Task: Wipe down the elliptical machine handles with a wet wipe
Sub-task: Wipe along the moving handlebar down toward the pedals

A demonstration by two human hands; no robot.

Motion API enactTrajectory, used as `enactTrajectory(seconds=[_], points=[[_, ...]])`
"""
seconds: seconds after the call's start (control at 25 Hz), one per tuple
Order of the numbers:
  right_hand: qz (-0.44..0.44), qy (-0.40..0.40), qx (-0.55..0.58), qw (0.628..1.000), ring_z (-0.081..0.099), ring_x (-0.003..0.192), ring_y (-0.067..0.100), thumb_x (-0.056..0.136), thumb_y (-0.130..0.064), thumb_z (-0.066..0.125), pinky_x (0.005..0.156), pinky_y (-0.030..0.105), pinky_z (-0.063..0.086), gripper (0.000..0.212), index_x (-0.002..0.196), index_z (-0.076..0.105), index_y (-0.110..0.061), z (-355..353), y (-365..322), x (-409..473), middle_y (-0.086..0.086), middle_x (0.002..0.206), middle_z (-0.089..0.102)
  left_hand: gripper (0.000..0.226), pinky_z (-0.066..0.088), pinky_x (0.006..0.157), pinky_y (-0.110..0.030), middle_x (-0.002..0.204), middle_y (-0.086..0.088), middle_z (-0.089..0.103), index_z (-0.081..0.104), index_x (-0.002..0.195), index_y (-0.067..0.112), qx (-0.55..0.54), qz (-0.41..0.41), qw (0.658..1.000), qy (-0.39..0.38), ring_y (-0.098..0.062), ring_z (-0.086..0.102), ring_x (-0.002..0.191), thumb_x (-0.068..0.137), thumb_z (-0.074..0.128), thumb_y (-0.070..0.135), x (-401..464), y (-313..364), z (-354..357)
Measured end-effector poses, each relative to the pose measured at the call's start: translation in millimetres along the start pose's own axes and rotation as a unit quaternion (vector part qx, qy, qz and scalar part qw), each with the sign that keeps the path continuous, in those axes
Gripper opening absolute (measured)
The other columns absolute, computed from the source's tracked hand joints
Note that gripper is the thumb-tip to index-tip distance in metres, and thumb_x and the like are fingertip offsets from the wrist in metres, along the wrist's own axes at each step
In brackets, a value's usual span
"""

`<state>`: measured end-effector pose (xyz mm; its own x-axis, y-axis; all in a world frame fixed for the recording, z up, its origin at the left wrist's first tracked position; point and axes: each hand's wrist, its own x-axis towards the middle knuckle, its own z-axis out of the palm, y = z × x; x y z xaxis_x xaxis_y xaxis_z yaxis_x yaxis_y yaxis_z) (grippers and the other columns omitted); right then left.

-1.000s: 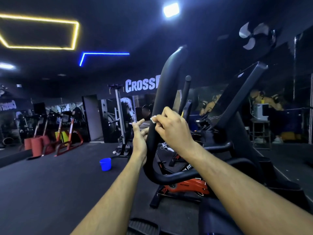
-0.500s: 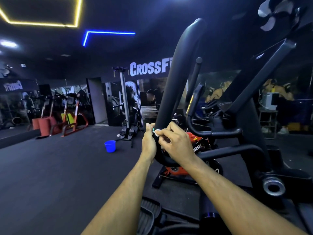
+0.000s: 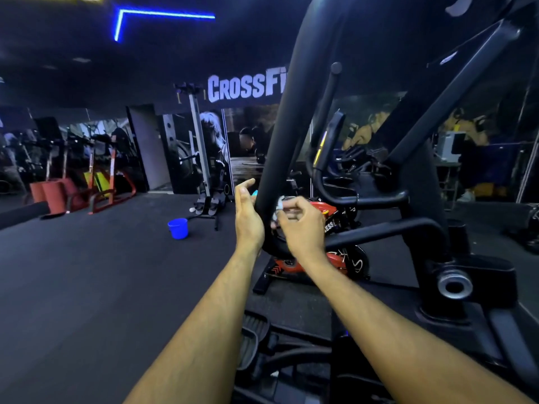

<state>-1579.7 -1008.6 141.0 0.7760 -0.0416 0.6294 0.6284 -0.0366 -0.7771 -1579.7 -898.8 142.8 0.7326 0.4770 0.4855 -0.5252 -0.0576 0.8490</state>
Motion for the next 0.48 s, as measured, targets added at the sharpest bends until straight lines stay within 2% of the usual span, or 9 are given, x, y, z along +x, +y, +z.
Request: enactTrajectory(seconds=[0.08, 0.12, 0.2, 0.28, 0.4, 0.48], points=[[-0.005, -0.036, -0.023, 0.999, 0.072, 0.066, 0.01, 0.084, -0.006, 0.075, 0.072, 0.038, 0.061, 0.013, 0.08, 0.072, -0.018, -9, 3, -1, -0.005, 0.071, 0.074, 0.04, 0.05, 0.051, -0.033, 0.09, -0.017, 0.07, 0.06, 0.124, 0.025, 0.006, -0.035, 0.999, -0.028, -0.023, 0.057, 0.057, 0.113, 0.026, 0.043, -2, 5, -1], [-0.022, -0.032, -0.036, 0.999, 0.07, 0.066, 0.006, 0.084, -0.011, 0.077, 0.071, 0.034, 0.06, 0.011, 0.079, 0.073, -0.019, -19, -2, 8, -0.007, 0.072, 0.074, 0.038, 0.05, 0.054, -0.033, 0.085, -0.016, 0.071, 0.063, 0.118, 0.02, 0.014, -0.062, 0.997, -0.053, -0.025, 0.059, 0.059, 0.111, 0.031, 0.038, -2, 13, -3], [-0.071, 0.022, -0.056, 0.996, 0.067, 0.069, 0.002, 0.084, -0.015, 0.078, 0.069, 0.024, 0.053, 0.007, 0.081, 0.075, -0.02, -41, -26, 47, -0.008, 0.076, 0.074, 0.03, 0.047, 0.066, -0.034, 0.083, -0.01, 0.071, 0.069, 0.104, 0.019, 0.05, -0.099, 0.989, -0.096, -0.023, 0.06, 0.073, 0.106, 0.043, 0.032, 12, 29, -4], [-0.144, 0.098, -0.076, 0.982, 0.065, 0.074, 0.004, 0.082, -0.013, 0.076, 0.071, 0.022, 0.051, 0.009, 0.084, 0.076, -0.022, -60, -59, 99, -0.008, 0.082, 0.072, 0.02, 0.041, 0.074, -0.037, 0.086, -0.005, 0.07, 0.072, 0.1, 0.021, 0.074, -0.056, 0.985, -0.144, -0.02, 0.056, 0.08, 0.102, 0.052, 0.023, 41, 56, 2], [-0.246, 0.185, -0.092, 0.947, 0.062, 0.078, 0.004, 0.081, -0.006, 0.071, 0.076, 0.023, 0.052, 0.017, 0.087, 0.077, -0.022, -81, -99, 174, -0.005, 0.087, 0.068, 0.013, 0.044, 0.071, -0.035, 0.081, -0.005, 0.071, 0.071, 0.102, 0.016, 0.077, -0.022, 0.978, -0.19, -0.021, 0.056, 0.074, 0.096, 0.06, 0.013, 94, 107, 42], [-0.3, 0.196, -0.106, 0.927, 0.064, 0.083, 0.006, 0.084, -0.006, 0.068, 0.077, 0.027, 0.054, 0.018, 0.089, 0.078, -0.02, -86, -121, 210, -0.005, 0.091, 0.066, 0.012, 0.048, 0.067, -0.031, 0.082, -0.007, 0.072, 0.07, 0.101, 0.005, 0.057, -0.047, 0.97, -0.233, -0.027, 0.058, 0.077, 0.098, 0.061, 0.011, 114, 127, 66]])
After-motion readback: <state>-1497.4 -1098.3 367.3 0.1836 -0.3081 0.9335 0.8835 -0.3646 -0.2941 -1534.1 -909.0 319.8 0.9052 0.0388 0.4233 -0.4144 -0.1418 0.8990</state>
